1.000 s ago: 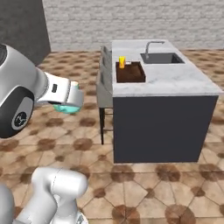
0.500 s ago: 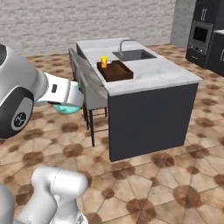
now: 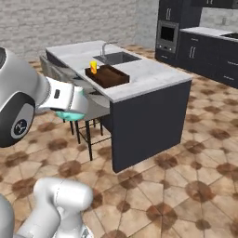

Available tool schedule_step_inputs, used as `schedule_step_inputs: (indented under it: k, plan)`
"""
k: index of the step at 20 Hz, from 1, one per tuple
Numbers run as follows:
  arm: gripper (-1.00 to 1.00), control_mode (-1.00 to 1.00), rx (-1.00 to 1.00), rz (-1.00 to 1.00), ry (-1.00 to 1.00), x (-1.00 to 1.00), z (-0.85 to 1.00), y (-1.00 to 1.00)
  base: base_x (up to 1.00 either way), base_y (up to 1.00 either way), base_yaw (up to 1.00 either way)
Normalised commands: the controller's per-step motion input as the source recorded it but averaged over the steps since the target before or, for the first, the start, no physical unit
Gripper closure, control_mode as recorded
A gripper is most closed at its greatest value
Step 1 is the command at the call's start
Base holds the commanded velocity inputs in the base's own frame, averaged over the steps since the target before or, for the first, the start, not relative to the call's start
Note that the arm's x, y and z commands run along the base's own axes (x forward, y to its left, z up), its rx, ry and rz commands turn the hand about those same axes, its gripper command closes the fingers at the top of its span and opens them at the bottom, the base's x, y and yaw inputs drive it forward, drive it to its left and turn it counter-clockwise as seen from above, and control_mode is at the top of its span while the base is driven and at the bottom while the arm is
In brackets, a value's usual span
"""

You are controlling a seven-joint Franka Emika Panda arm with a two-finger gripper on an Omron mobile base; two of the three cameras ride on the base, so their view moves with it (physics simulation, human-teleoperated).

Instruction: There is a tray on the dining counter. Grab the cup, mug, and pitcher and place them on the tray. The pitcher may be placed next to the tray if it cannot fit the tray.

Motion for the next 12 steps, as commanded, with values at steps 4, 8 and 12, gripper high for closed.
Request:
schedule_step_inputs:
  k: [4,8,12]
  plan:
    - [1.0,1.0,0.0,0.0,0.0,0.0,0.0,0.0,0.12,0.89,-0.44]
    - [1.0,1.0,0.0,0.0,0.0,0.0,0.0,0.0,0.15,0.85,-0.44]
    - [1.0,1.0,0.0,0.0,0.0,0.0,0.0,0.0,0.14,0.81,-0.44]
